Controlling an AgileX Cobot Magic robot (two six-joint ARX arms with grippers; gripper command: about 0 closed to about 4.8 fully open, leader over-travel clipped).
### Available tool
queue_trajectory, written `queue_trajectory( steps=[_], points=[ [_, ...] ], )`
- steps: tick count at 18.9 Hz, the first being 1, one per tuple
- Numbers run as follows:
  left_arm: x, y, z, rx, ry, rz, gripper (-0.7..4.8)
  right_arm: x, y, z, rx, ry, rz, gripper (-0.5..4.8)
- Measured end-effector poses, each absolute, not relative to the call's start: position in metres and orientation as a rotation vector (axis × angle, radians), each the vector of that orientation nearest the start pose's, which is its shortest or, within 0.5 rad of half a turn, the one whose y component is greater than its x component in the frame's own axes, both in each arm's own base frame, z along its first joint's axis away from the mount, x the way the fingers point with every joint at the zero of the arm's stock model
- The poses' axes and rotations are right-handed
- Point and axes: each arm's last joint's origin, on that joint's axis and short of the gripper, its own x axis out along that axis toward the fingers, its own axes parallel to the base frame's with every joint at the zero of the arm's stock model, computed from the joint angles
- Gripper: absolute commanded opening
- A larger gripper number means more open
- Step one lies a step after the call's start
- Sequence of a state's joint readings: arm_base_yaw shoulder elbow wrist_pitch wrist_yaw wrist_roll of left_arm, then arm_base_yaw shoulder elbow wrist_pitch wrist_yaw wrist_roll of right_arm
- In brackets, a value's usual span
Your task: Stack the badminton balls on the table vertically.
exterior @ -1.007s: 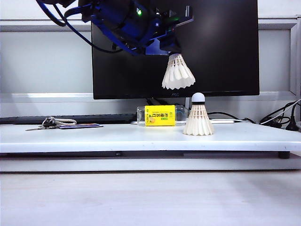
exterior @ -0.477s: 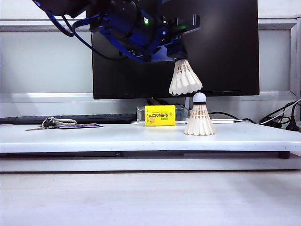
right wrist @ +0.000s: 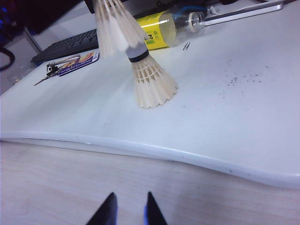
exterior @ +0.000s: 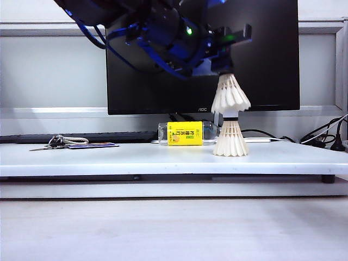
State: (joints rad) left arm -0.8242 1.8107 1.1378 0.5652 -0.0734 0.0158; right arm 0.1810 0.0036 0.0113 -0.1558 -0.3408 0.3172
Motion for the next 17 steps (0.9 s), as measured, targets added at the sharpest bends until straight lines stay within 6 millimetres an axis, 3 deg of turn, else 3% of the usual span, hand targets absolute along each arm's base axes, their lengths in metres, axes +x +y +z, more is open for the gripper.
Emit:
queue_trajectory(
  steps=[11, 17],
  points=[
    [0.287, -0.304, 0.212, 0.137, 0.148, -0.691, 1.44, 0.091, 0.027, 0.152, 0.321, 0.231, 0.493, 0.84],
    [0.287, -0.305, 0.211, 0.157, 0.137, -0.693, 1.44, 0.091, 0.027, 0.152, 0.321, 0.231, 0.493, 0.84]
  ],
)
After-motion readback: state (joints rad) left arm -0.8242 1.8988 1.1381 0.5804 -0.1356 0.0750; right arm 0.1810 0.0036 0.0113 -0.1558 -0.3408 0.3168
